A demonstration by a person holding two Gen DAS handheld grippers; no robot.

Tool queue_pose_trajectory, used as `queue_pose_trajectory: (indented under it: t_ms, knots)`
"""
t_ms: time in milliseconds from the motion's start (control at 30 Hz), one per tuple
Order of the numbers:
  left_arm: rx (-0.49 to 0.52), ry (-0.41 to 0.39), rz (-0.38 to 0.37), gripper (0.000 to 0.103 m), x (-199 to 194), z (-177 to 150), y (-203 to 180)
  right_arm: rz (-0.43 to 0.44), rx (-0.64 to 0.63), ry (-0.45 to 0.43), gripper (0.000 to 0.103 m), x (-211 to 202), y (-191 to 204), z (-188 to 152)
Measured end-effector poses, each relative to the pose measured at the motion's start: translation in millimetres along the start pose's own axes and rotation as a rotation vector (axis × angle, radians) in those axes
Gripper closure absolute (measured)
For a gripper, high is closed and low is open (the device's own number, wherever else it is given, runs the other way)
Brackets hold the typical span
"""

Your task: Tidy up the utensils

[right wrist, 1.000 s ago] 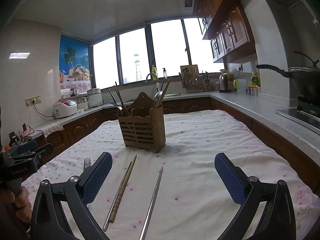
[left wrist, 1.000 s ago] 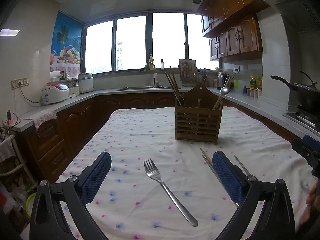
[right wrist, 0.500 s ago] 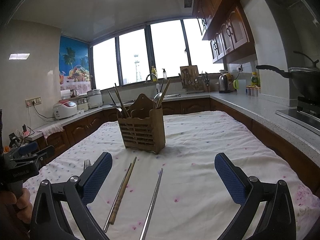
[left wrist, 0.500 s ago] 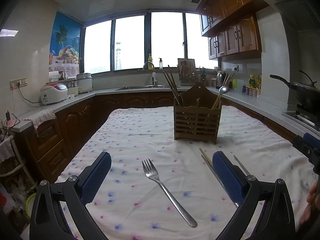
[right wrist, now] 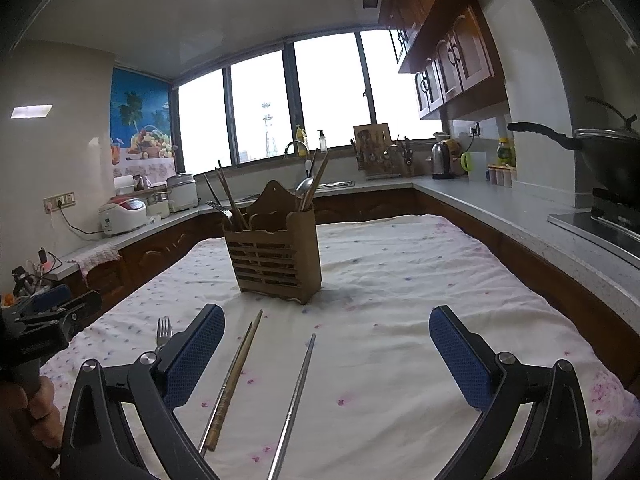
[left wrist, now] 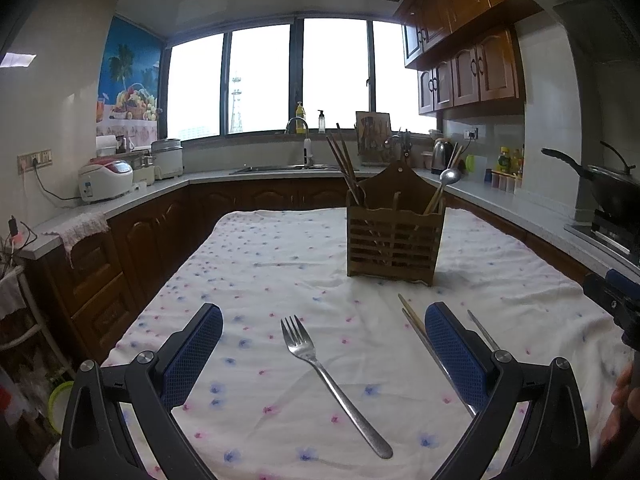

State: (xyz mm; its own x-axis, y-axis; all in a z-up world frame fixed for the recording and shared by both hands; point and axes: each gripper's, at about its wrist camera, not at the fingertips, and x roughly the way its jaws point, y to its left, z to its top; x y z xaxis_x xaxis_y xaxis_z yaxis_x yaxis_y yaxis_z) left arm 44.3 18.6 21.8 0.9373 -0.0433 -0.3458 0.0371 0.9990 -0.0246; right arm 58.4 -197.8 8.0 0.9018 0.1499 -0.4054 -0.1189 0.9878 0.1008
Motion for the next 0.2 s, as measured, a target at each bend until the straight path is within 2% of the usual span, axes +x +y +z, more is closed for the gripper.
queue_pose_trajectory:
  t_ms: [200]
  knots:
    - [0.01,0.012,-0.006,0.001,3.9,0.1,-3.4,-0.014,0.027,0.021,0.0,4.2,-11.0,-2.1]
